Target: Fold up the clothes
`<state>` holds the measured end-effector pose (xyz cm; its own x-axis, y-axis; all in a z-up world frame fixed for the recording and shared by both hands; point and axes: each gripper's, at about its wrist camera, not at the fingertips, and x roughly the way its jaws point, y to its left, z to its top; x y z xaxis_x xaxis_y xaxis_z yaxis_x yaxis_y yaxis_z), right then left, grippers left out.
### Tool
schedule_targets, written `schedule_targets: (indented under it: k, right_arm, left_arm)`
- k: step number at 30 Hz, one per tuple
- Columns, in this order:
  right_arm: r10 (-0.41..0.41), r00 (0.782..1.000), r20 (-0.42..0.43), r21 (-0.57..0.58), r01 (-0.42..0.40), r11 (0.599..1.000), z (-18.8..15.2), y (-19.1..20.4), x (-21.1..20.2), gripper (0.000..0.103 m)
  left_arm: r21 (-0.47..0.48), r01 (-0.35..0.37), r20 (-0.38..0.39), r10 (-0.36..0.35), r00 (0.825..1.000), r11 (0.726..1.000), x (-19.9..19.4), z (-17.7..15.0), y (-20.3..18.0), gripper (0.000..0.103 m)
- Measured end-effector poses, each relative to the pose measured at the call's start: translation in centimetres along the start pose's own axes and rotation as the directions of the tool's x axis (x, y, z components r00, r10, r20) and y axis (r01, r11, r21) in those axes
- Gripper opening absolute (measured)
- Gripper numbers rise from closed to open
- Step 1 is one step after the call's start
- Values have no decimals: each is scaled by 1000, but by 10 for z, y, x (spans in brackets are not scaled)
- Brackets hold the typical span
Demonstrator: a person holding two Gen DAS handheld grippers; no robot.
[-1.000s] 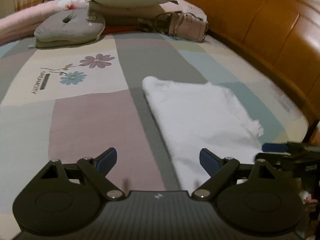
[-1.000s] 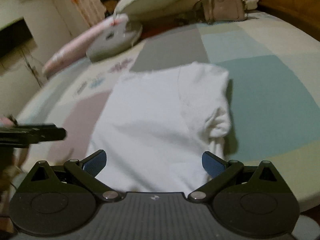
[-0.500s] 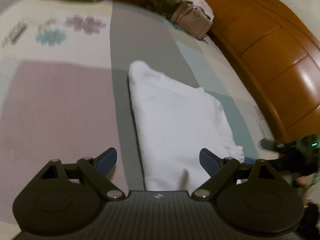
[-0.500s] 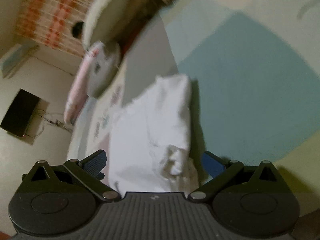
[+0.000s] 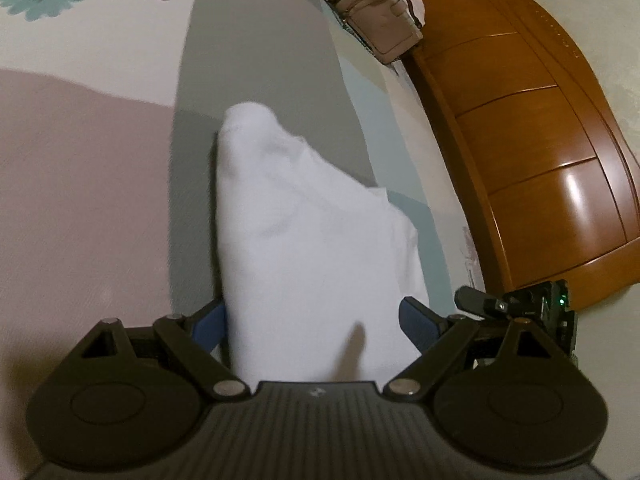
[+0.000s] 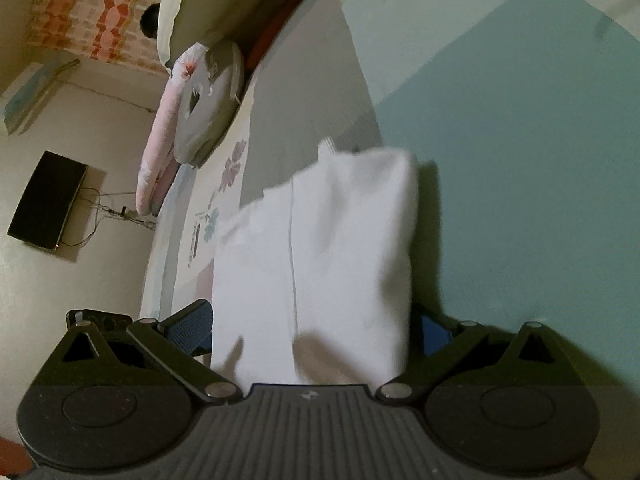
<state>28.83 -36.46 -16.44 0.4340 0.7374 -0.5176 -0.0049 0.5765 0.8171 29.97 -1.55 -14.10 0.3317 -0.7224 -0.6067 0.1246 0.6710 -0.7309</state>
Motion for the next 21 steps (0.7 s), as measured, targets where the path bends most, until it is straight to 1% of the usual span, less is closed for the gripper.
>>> schedule_targets:
  k: [3,5,7,9,11,13,16,17,19,21]
  right_arm:
    - [-4,1000,5,1,4,1000,12,2,9,103]
    - [-17,1000,6,-13,17,1000,10,5,11,103]
    - [-23,1000,-6,-28,23,999,2,7,8,103]
    - [-18,999,-37,-20,18,1000,-11,6,2,103]
    - [12,997,-78,-20,-14,1000,-24,5,-3,103]
    - [28,995,-93,-38,-32,999,-28,4,-5,103]
    - [45,995,-94,-9,-46,999,-18,1,1,103]
    - [54,994,-97,-5,-54,999,-12,0,5,103]
    - [75,992,-100,7,-74,997,1,-1,13,103]
    - [82,990,-112,24,-80,997,9,-3,17,103]
  left_arm:
    - [-7,6,3,-6,1000,1000,6,5,-2,91]
    - [-5,6,-9,-6,1000,1000,4,1,-3,91]
    - [-2,13,-42,-13,999,1000,0,-7,-5,91]
    - [0,25,-77,-25,997,1000,-6,-19,-5,92]
    - [-2,38,-89,-39,995,999,-10,-27,-3,92]
    - [-16,56,-92,-57,994,998,-9,-26,-1,92]
    - [-63,90,-96,-96,991,994,5,-13,1,93]
    - [-72,96,-95,-103,990,993,11,-8,0,93]
    - [-92,107,-97,-116,989,990,26,3,-3,96]
    - [-88,106,-106,-115,988,990,32,6,-6,97]
